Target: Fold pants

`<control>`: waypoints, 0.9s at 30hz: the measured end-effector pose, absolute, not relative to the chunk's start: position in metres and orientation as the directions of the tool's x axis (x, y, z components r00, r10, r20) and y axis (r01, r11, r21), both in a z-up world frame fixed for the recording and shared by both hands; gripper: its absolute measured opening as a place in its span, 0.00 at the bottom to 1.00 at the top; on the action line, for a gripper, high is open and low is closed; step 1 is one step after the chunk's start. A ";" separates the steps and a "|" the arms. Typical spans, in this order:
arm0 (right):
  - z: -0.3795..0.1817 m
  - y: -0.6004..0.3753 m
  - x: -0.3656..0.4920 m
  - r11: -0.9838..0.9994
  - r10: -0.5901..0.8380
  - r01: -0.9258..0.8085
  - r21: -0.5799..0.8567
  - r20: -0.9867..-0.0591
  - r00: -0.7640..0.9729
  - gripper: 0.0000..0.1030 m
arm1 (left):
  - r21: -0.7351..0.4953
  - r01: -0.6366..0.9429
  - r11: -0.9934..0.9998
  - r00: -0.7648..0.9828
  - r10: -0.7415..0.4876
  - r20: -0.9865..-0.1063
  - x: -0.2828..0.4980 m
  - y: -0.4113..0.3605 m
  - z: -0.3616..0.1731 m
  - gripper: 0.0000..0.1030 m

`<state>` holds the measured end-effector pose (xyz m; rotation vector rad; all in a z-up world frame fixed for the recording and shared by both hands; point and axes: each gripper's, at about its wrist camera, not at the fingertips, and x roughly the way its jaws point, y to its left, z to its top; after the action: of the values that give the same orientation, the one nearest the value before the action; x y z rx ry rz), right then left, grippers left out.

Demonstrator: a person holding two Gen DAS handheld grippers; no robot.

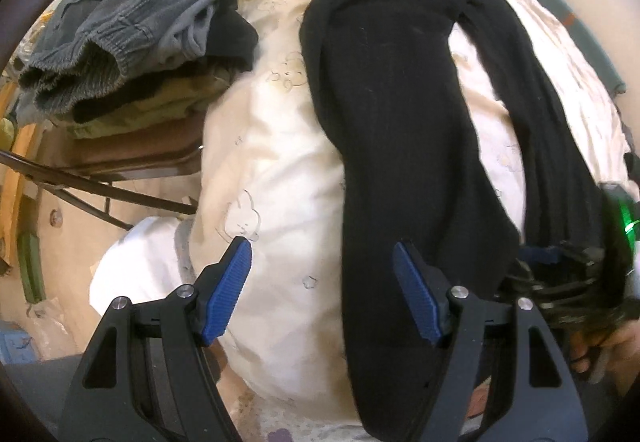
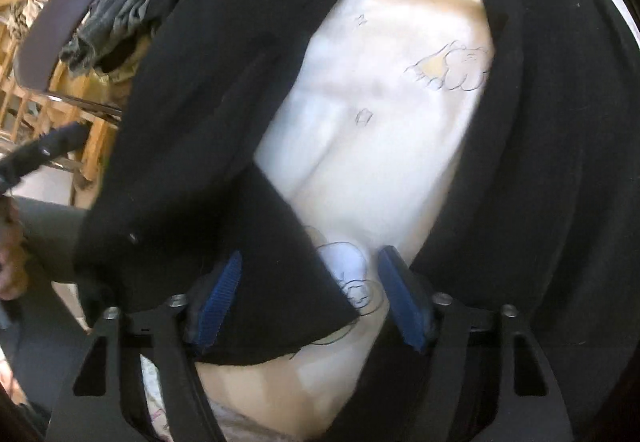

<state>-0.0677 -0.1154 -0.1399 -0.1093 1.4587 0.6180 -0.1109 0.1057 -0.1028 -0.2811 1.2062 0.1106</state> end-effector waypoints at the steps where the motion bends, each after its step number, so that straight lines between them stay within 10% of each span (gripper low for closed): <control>1: -0.137 -0.114 -0.073 0.836 0.332 -0.461 0.297 -0.943 -0.006 0.13 | -0.160 -0.236 0.958 0.361 -0.066 -0.930 -0.112 0.106 -0.101 0.68; 12: -0.089 -0.168 -0.150 0.892 0.415 -0.191 0.408 -0.910 -0.005 0.06 | -0.198 -0.302 0.933 0.431 -0.052 -0.901 -0.105 0.123 -0.085 0.68; 17: -0.113 -0.172 -0.157 0.932 0.321 -0.161 0.324 -0.946 -0.046 0.18 | -0.216 -0.310 0.926 0.429 -0.067 -0.901 -0.098 0.118 -0.081 0.68; 20: -0.087 -0.169 -0.156 0.923 0.350 -0.184 0.339 -0.937 0.027 0.68 | -0.225 -0.304 0.926 0.446 -0.070 -0.892 -0.095 0.115 -0.076 0.68; 27: -0.076 -0.130 -0.156 0.896 0.412 -0.221 0.384 -0.906 0.096 0.70 | -0.244 -0.313 0.918 0.461 -0.078 -0.884 -0.085 0.111 -0.069 0.68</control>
<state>-0.1564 -0.1296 -0.0760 0.1643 1.3997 0.4721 -0.0855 0.1108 -0.0688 -0.4028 1.0898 0.1495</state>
